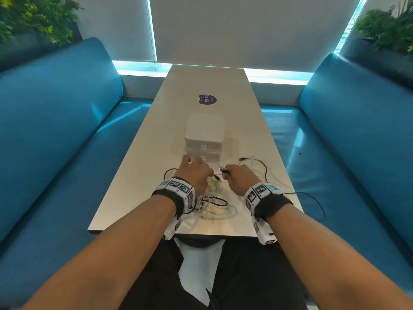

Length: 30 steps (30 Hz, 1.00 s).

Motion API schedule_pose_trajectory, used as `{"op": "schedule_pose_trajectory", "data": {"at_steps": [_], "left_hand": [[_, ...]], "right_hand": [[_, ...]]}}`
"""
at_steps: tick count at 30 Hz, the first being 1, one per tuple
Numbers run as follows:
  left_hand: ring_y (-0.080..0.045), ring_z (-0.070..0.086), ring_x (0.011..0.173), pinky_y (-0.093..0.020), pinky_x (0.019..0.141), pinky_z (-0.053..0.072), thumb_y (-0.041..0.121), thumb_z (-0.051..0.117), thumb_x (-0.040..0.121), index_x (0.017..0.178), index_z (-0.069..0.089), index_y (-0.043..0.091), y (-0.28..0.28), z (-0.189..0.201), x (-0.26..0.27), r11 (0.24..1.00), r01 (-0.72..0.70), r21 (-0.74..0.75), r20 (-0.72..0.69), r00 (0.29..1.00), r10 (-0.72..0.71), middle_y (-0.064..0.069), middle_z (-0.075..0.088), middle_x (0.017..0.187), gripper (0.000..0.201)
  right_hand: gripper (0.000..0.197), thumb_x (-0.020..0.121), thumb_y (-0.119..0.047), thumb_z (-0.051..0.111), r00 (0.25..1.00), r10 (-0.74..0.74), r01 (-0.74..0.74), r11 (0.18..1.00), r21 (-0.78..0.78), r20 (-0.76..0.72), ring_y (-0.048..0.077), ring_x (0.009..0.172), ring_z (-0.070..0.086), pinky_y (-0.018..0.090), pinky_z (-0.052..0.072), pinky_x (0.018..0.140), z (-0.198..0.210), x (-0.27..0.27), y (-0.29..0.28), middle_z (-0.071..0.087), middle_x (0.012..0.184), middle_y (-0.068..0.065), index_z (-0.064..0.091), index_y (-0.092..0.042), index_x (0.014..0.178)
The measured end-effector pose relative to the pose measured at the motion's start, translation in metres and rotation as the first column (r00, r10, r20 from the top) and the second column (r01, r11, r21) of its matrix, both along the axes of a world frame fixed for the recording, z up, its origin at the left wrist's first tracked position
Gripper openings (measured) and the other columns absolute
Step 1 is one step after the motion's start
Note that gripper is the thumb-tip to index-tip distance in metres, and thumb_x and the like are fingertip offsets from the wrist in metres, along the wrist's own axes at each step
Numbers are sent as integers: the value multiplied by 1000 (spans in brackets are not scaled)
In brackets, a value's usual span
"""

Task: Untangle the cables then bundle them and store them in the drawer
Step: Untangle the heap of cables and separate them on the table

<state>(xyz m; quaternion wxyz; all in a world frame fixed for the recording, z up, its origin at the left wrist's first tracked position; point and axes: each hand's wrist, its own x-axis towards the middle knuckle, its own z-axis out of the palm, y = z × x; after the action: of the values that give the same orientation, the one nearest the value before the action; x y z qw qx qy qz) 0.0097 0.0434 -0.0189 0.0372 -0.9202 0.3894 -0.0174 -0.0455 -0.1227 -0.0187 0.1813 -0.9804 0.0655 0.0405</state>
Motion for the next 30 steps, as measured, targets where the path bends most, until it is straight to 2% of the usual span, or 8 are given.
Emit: {"op": "schedule_pose_trajectory", "data": {"at_steps": [5, 8, 12, 17, 22, 24, 26, 30], "left_hand": [[-19, 40, 131, -43, 101, 32, 4, 58, 82, 129, 50, 25, 5, 2, 2, 997, -11, -72, -120, 993, 2, 6, 41, 146, 52], [-21, 47, 120, -43, 98, 35, 1, 61, 79, 126, 46, 28, 6, 3, 4, 997, -34, -70, -209, 978, 19, 4, 45, 134, 57], [-21, 52, 112, -43, 97, 31, 4, 61, 82, 127, 46, 34, 7, 9, 6, 1000, -21, 6, -151, 988, 21, 7, 54, 125, 56], [-19, 47, 113, -44, 100, 27, 31, 59, 82, 118, 54, 34, 2, 12, 8, 995, -67, 68, -192, 978, 79, 6, 56, 123, 36], [-21, 44, 125, -47, 103, 26, 54, 41, 82, 117, 64, 28, -18, 15, 4, 983, -167, -69, -331, 934, 136, 3, 57, 131, 50], [-22, 47, 121, -47, 103, 26, 48, 42, 90, 111, 62, 26, -26, 13, -2, 982, -154, -112, -286, 951, 117, 0, 61, 120, 37], [-26, 49, 112, -45, 102, 28, 40, 45, 94, 98, 59, 26, -28, 8, -7, 985, -159, -61, -231, 963, 141, -3, 61, 104, 20], [-25, 46, 113, -50, 102, 24, 23, 46, 100, 101, 64, 29, -20, -7, -9, 989, -143, 41, -50, 988, 145, 6, 64, 99, 19]], "right_hand": [[24, 101, -28, 46, 998, -67, 67, 998, -8, 6, 31, 89, 62, 36, 50, 77, 3, -3, -16, 66, 99, 13, 64, -13, 106], [24, 101, -29, 46, 996, -91, 91, 996, -17, -19, 30, 89, 62, 37, 52, 79, 0, -6, -22, 65, 101, 14, 64, -14, 109], [25, 102, -30, 45, 994, -104, 103, 994, -29, -40, 31, 91, 61, 39, 52, 81, -1, -9, -25, 63, 102, 14, 63, -15, 111], [24, 101, -29, 45, 998, -65, 64, 998, -29, -21, 31, 88, 59, 32, 44, 71, -2, -12, -20, 63, 100, 16, 61, -15, 111], [20, 100, -23, 46, 1000, 0, 0, 1000, 17, -3, 31, 85, 58, 34, 42, 68, 0, -14, -10, 66, 95, 15, 61, -12, 105], [20, 100, -21, 45, 1000, 16, -17, 1000, 18, 12, 34, 87, 61, 35, 44, 69, 1, -14, -6, 67, 94, 15, 61, -10, 105], [20, 100, -23, 45, 999, 14, -15, 1000, 23, 29, 34, 87, 61, 35, 45, 70, 1, -12, -6, 68, 95, 15, 61, -11, 106], [21, 101, -28, 46, 1000, -11, 11, 1000, 4, 21, 31, 84, 60, 34, 46, 70, 0, -11, -17, 66, 95, 14, 62, -15, 106]]}}
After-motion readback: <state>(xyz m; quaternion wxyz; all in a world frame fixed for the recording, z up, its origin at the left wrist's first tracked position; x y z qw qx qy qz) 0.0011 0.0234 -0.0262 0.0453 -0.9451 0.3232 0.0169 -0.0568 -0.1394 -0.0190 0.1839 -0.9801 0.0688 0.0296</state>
